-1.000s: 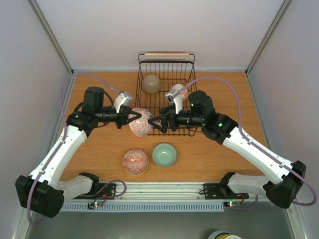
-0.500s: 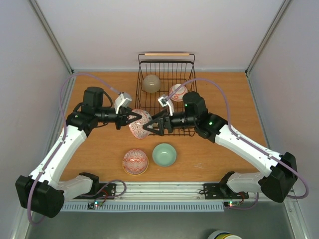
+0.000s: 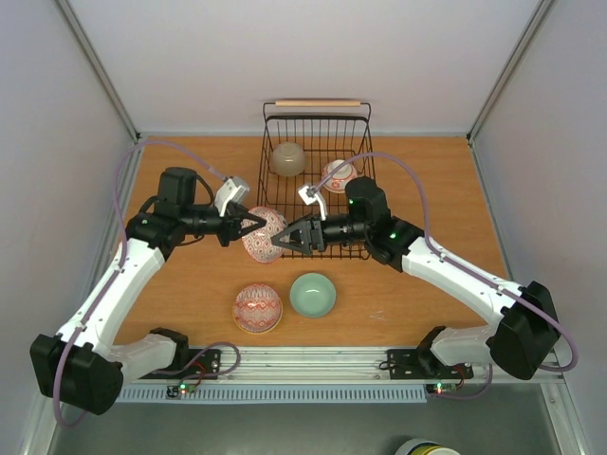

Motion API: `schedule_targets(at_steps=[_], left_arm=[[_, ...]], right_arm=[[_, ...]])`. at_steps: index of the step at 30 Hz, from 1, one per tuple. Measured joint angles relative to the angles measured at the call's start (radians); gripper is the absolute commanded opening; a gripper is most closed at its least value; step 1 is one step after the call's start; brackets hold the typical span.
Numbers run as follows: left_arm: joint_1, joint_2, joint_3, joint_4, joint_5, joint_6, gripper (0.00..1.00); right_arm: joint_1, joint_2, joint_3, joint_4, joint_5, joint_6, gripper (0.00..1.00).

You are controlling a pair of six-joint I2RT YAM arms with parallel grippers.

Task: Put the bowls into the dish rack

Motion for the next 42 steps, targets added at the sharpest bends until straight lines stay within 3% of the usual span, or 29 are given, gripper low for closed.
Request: schedule_targets(at_steps=[3, 4, 6, 7, 12, 17, 21, 28, 42], left_arm=[[-0.001, 0.000, 0.000, 0.001, -0.002, -0.006, 0.02], [-0.002, -0.001, 0.000, 0.001, -0.004, -0.006, 0.10], [-0.002, -0.006, 0.000, 0.002, -0.009, -0.006, 0.49], [-0.002, -0.010, 0.000, 0.005, -0.005, -0.004, 0.63], [-0.003, -0.070, -0.001, 0.045, -0.003, -0.016, 0.99], [-0.003, -0.127, -0.011, 0.085, -0.061, -0.023, 0.99], [-0.003, -0.132, -0.011, 0.103, -0.119, -0.036, 0.99], [-0.003, -0.129, -0.012, 0.114, -0.184, -0.045, 0.99], [-0.003, -0.093, -0.012, 0.116, -0.211, -0.044, 0.99]], right_arm=[[0.000, 0.000, -0.001, 0.001, 0.000, 0.005, 0.01], [0.000, 0.000, -0.001, -0.002, 0.002, 0.003, 0.01], [0.000, 0.000, 0.004, -0.014, 0.007, -0.014, 0.01], [0.000, -0.003, 0.010, -0.028, 0.013, -0.027, 0.01], [-0.020, -0.015, 0.085, -0.198, 0.136, -0.120, 0.01], [-0.069, 0.011, 0.256, -0.392, 0.364, -0.207, 0.01], [-0.081, 0.127, 0.438, -0.489, 0.564, -0.279, 0.01], [-0.077, 0.349, 0.570, -0.616, 0.815, -0.396, 0.01], [-0.055, 0.671, 0.838, -0.723, 1.096, -0.583, 0.01]])
